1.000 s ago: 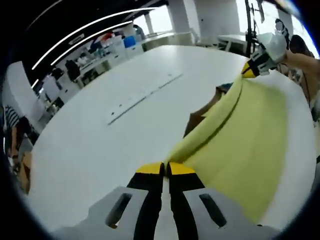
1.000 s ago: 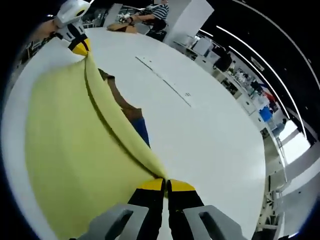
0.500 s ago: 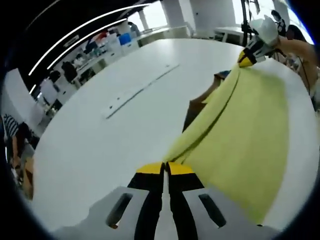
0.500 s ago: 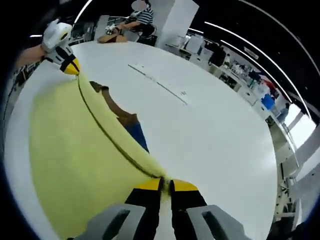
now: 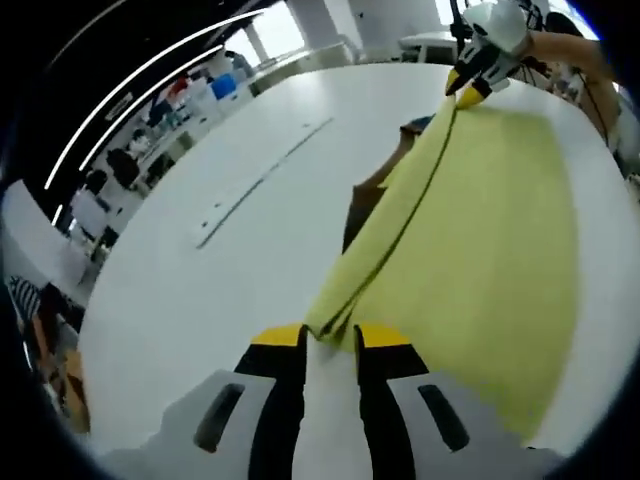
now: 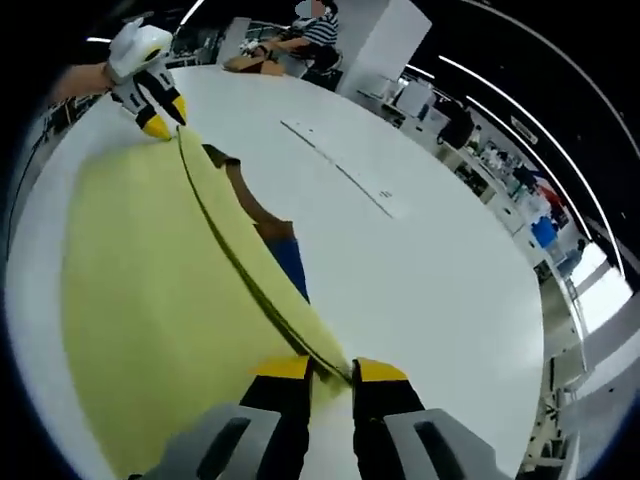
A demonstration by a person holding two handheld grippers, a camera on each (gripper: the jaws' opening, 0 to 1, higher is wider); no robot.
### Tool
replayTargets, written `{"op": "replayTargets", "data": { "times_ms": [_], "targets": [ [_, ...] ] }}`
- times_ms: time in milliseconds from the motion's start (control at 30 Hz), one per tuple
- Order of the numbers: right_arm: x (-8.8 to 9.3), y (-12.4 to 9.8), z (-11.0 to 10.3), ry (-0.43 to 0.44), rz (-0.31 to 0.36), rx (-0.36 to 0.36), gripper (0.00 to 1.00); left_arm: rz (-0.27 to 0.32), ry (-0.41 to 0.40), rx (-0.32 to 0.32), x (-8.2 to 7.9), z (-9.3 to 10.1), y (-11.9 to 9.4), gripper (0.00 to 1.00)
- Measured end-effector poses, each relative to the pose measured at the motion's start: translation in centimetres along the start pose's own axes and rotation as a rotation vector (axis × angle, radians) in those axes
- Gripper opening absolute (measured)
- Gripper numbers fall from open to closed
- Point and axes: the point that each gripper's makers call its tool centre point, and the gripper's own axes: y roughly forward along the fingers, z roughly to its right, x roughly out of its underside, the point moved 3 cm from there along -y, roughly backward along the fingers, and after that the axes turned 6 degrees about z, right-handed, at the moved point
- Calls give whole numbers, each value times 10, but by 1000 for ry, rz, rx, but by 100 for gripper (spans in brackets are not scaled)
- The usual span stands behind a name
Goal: Fold the garment on the visible template until the final outline fits inside the template.
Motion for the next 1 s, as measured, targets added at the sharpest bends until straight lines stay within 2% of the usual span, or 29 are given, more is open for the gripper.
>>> {"op": "replayTargets", "data": {
  "times_ms": [100,467,533,567,700,833,1000],
  "targets": [
    [1,1,0,-9,-6,2,0,4,-8,-11,2,-4,1,6],
    [-2,1,5,14,7,21,0,40,-54,-40,-1,-9,0,3],
    [-5,1,9,40,25,41,0,53,-68,-52,-4,-12,0,2],
    [-7,1,12,95,45,58,0,62,-73,-57,-5,-14,0,2],
    [-9,6,17,209,76,78,0,87,-164,-91,-9,-21,2,2],
    [-6,11,18,282,82,92,0,114,-349,-124,-7,-25,7,2],
    [-8,15,21,341,102,109,0,134,-405,-152,-6,-28,8,3]
  ]
}}
